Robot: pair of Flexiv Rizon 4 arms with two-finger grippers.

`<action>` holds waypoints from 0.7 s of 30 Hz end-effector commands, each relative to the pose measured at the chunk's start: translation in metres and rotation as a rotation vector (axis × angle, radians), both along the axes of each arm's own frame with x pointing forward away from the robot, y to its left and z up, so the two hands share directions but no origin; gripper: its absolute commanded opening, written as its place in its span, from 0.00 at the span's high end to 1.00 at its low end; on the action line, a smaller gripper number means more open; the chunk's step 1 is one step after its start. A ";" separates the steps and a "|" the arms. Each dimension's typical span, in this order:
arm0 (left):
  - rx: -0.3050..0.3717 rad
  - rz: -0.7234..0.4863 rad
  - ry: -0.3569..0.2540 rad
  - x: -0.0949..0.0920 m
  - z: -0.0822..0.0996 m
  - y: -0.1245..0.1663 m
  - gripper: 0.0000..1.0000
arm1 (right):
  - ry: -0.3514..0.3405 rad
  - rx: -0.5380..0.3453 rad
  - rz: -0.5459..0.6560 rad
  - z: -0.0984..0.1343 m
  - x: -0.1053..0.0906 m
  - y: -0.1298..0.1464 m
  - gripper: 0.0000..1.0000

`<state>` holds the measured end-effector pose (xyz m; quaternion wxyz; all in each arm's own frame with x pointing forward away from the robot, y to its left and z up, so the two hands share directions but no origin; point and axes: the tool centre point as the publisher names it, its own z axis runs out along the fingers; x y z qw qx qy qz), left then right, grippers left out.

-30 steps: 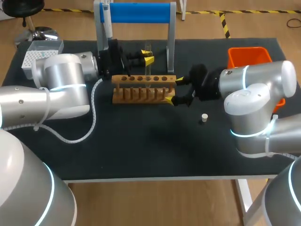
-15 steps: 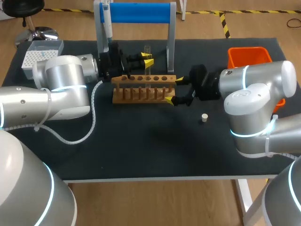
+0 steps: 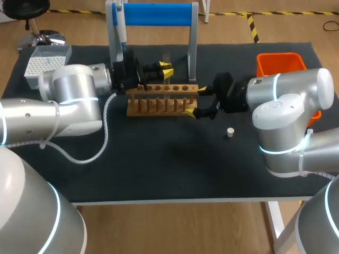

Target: Invert the test tube, pick up the pipette, mount the tip to pipette, aspirate from beaker and dispense into the tube, eject the tip, return the pipette, and cap with the stopper.

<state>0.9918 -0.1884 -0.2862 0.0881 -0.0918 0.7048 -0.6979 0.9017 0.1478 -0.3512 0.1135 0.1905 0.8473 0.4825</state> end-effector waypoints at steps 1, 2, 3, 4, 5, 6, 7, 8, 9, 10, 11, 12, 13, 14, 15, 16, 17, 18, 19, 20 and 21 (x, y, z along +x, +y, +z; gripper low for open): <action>-0.002 -0.002 -0.001 0.002 -0.005 -0.001 1.00 | 0.001 0.000 0.002 0.000 0.000 -0.001 0.00; -0.001 -0.001 0.000 0.002 -0.006 0.000 1.00 | 0.001 0.000 0.002 0.000 0.000 -0.001 0.00; 0.000 0.001 0.001 0.002 -0.006 0.000 1.00 | 0.001 0.000 0.002 0.000 0.000 -0.001 0.00; 0.000 0.002 0.001 0.002 -0.006 0.000 1.00 | 0.001 0.000 0.002 0.000 0.000 -0.001 0.00; 0.002 0.003 0.002 0.002 -0.007 0.001 1.00 | 0.001 0.000 0.002 0.000 0.000 -0.001 0.00; 0.002 0.004 0.003 0.002 -0.007 0.001 1.00 | 0.001 0.000 0.002 0.000 0.000 -0.001 0.00; 0.006 0.006 0.004 0.002 -0.008 0.001 1.00 | 0.001 0.000 0.002 0.000 0.000 -0.001 0.00; 0.010 0.007 0.008 0.003 -0.008 0.001 1.00 | 0.001 0.000 0.002 0.000 0.000 -0.001 0.00; 0.009 0.007 0.009 0.003 -0.008 0.001 0.78 | 0.001 0.000 0.002 0.000 0.000 -0.001 0.00; 0.010 0.007 0.010 0.003 -0.009 0.001 0.28 | 0.001 0.000 0.002 0.000 0.000 -0.001 0.00; 0.013 0.010 0.016 0.003 -0.009 0.001 0.00 | 0.001 0.000 0.002 0.000 0.000 -0.001 0.00; 0.013 0.010 0.016 0.003 -0.009 0.001 0.00 | 0.001 0.000 0.002 0.000 0.000 -0.001 0.00; 0.015 0.007 0.018 0.003 -0.009 0.001 0.00 | 0.001 0.000 0.002 0.000 0.000 -0.001 0.00; 0.030 0.004 0.020 0.003 -0.008 0.002 0.00 | 0.001 0.000 0.002 0.000 0.000 -0.001 0.00; 0.044 0.003 0.027 0.002 -0.007 0.003 0.00 | 0.001 0.000 0.002 0.000 0.000 -0.001 0.00; 0.044 0.004 0.030 0.001 -0.006 0.004 0.00 | 0.001 0.000 0.002 0.000 0.000 -0.001 0.00; 0.047 0.008 0.038 0.000 -0.004 0.006 0.00 | 0.001 0.000 0.002 0.000 0.000 -0.001 0.00; 0.054 0.008 0.047 -0.001 -0.002 0.008 0.00 | 0.001 0.000 0.002 0.000 0.000 -0.001 0.00; 0.058 0.004 0.045 -0.002 0.000 0.010 0.00 | 0.001 0.000 0.002 0.000 0.000 -0.001 0.00; 0.064 0.002 0.044 -0.003 0.003 0.012 0.00 | 0.001 0.000 0.002 0.000 0.000 -0.001 0.00; 0.070 0.001 0.048 -0.004 0.006 0.014 0.00 | 0.001 0.000 0.002 0.000 0.000 -0.001 0.00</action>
